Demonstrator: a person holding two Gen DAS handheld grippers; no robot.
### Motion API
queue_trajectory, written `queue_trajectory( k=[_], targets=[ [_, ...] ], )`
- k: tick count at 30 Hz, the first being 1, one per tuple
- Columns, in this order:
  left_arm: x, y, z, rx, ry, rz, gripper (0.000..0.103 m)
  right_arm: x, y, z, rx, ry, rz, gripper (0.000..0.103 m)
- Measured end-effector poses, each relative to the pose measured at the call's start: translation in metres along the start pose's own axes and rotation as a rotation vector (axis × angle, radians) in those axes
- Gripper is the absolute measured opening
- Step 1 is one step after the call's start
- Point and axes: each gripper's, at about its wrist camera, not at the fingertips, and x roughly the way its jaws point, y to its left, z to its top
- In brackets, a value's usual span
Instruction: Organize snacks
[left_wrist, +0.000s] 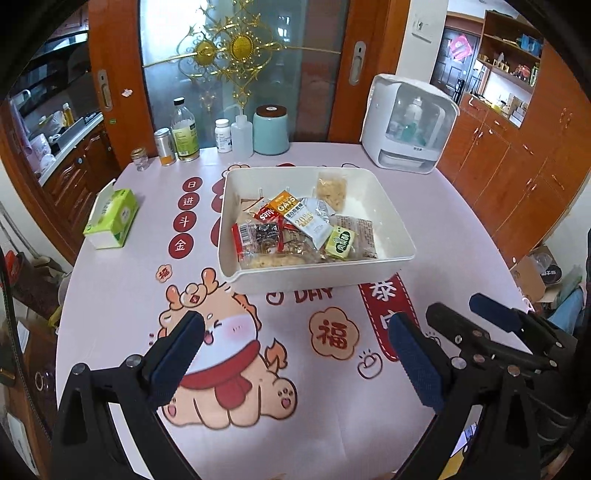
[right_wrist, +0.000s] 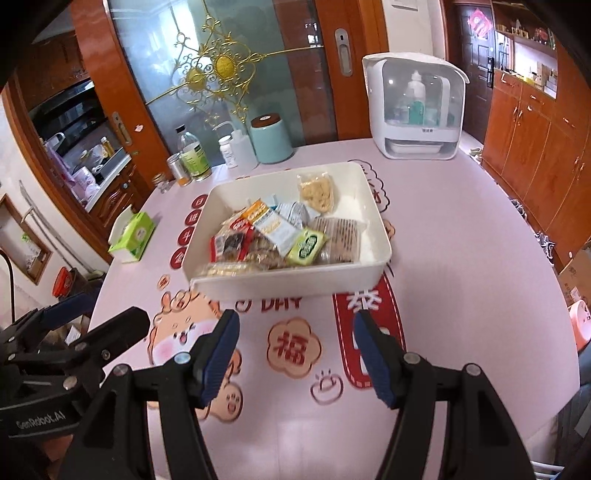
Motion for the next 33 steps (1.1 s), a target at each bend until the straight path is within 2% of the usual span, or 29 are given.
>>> queue_trajectory(
  k=[7,12,24,33],
  targets=[
    [-0.035,-0.017,-0.020,-0.037,-0.035,0.032,0.099,-0.036,-0.008,-0.023,-0.035,0.031,0.036,0.065],
    [-0.048,-0.029,-0.033,-0.070,-0.037,0.047,0.099,-0.056,-0.012,-0.033,-0.053,0.011,0.033,0.065],
    [-0.062,-0.033,-0.047,-0.109,-0.044,0.113,0.099,-0.069,-0.010,-0.042,-0.118,0.003,0.043,0.065],
    [-0.065,-0.029,-0.051,-0.120,-0.033,0.147,0.099,-0.067,-0.013,-0.044,-0.101,0.020,0.053,0.065]
  ],
)
